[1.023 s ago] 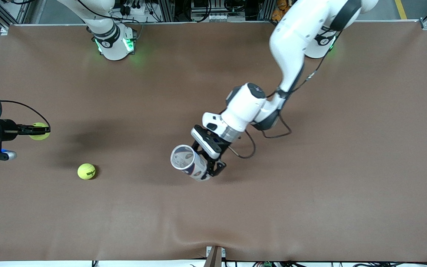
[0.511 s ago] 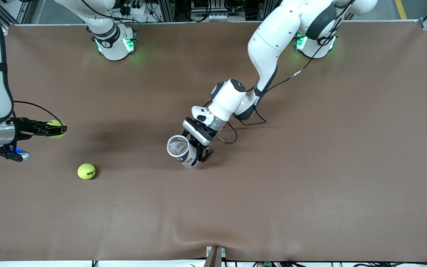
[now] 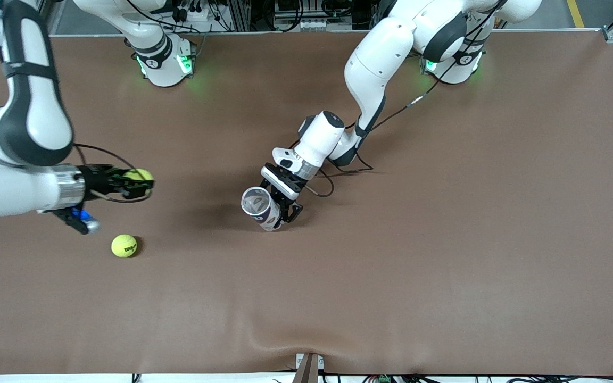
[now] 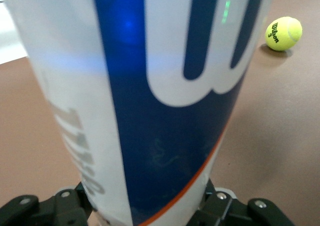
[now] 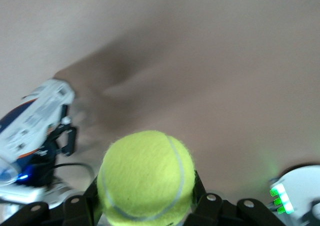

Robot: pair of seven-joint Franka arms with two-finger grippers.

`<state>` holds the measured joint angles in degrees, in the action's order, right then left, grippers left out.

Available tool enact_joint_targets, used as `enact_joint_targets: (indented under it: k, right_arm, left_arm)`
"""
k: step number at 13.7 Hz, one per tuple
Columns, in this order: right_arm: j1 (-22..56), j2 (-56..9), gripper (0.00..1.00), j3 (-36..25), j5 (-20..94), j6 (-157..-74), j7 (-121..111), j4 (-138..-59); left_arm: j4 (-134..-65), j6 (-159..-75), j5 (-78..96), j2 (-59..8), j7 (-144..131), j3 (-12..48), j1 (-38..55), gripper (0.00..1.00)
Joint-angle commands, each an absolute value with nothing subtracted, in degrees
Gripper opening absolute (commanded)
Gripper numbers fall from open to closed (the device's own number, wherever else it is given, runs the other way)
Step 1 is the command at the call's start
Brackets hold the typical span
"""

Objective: Insert tennis ball vertically with right arm

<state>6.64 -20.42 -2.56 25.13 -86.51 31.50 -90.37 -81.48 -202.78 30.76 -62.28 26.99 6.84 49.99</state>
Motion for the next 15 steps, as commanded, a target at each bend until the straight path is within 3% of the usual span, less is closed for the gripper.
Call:
enact_joint_targets:
  k: [1, 8, 11, 15]
  right_arm:
    - [12.02, -20.56, 0.68, -3.34, 30.91, -88.48, 41.45, -88.69]
    - [21.61, -24.24, 0.68, -3.34, 34.19, -105.01, 59.83, -87.03]
    - [23.63, -29.69, 0.68, -3.25, 34.19, -107.48, 65.9, -80.09]
    - [26.8, -30.76, 0.7, -3.34, 33.58, -110.13, 68.56, -79.37]
  left_arm:
    - [-80.16, -203.55, 31.73, -63.46, 26.72, 6.33, 50.71, 0.8]
    - [-80.16, -203.55, 31.73, -63.54, 26.72, 6.24, 50.8, 0.81]
    - [-80.16, -203.55, 31.55, -63.54, 26.72, 6.07, 50.8, 0.81]
    - [-80.16, -203.55, 31.55, -63.54, 26.72, 6.06, 50.8, 0.83]
